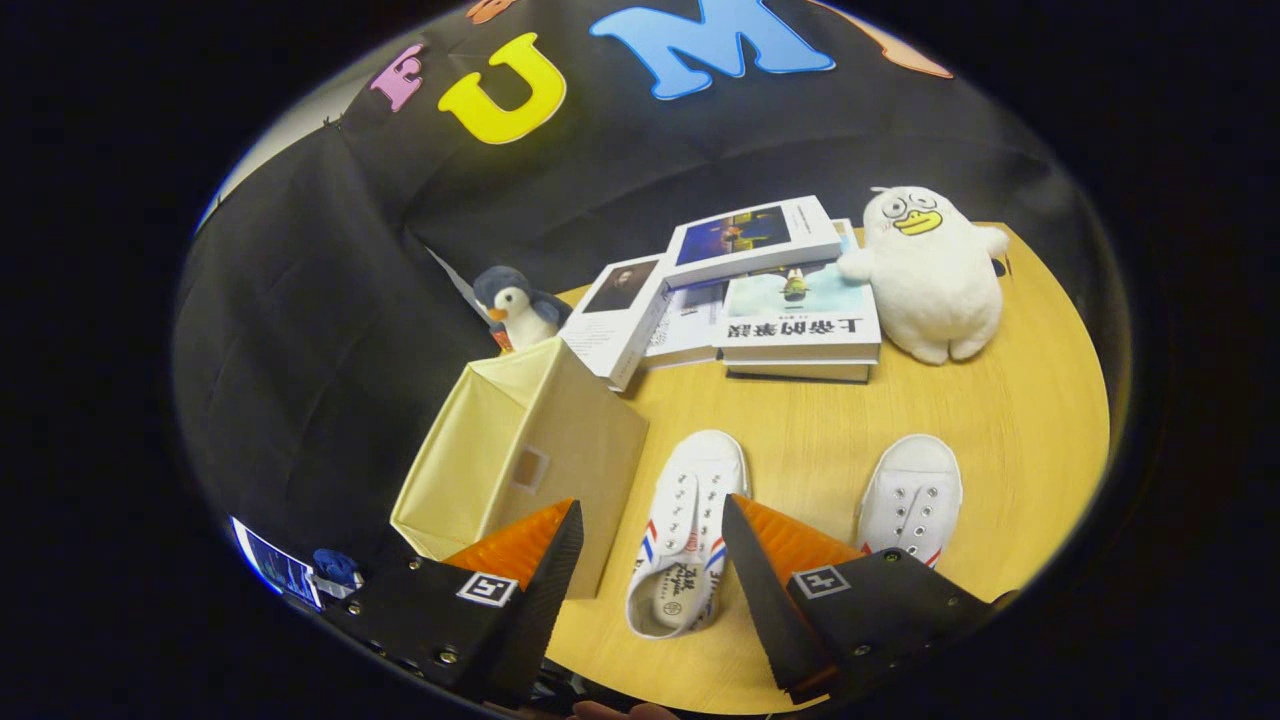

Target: Open the storage box then place both shoes into the box .Put the left shoe in first, then the right shoe, with the right side of both shoes facing outward in a uniform manner.

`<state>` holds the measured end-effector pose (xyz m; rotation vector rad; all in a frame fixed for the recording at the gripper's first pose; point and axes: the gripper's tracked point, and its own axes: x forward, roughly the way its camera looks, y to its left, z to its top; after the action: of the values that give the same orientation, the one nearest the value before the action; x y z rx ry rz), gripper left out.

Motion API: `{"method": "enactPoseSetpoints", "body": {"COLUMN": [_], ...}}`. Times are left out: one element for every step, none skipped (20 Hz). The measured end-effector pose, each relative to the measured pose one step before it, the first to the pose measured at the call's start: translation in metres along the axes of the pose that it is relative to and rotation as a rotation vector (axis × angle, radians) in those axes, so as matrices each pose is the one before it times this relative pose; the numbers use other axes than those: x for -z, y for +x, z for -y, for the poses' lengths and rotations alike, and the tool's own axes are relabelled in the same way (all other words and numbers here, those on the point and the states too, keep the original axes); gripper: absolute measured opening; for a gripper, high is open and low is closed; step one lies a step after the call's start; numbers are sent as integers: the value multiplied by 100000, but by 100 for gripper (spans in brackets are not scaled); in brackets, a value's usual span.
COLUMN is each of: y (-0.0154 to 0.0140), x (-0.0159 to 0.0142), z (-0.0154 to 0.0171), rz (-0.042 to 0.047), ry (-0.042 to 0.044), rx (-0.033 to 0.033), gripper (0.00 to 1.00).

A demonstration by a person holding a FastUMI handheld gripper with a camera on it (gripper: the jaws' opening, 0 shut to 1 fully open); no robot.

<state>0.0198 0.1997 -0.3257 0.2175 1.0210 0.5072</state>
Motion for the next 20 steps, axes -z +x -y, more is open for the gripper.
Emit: {"method": "enactPoseSetpoints", "body": {"y": [610, 603, 642, 718, 665, 705, 724, 750, 773, 810, 816, 727, 696, 489, 45, 215, -77, -11, -177, -866], "x": [1014, 979, 919, 817, 720, 704, 324, 473, 289, 323, 297, 372, 259, 121, -387, 87, -40, 66, -291, -267], "z": [775, 531, 400, 216, 121, 279, 146, 213, 163, 170, 159, 202, 103, -84, -534, -72, -714, -74, 243, -230], "rz": [-2607, -2517, -2705, -2252, -2166, -1394, -1435, -1962, -1883, -1827, -1772, -2066, -1722, -1042, 508, -481, 331, 345, 346, 968], "ry": [-1310, -1086, -684, -290, -93, -495, -685, -890, -1321, -1359, -1885, -1712, -1590, -781, 909, -49, 315, 942, 1571, 4750], "rx": [1902, 976, 1108, 366, 634, 349, 619, 1201, 1211, 1375, 1277, 1302, 1091, -241, -1685, -613, -4385, -317, 1105, -148], "gripper": [85, 85, 85, 84, 84, 84, 84, 83, 83, 84, 84, 83, 81, 81, 80, 77, 67, 59, 36, 23]}}
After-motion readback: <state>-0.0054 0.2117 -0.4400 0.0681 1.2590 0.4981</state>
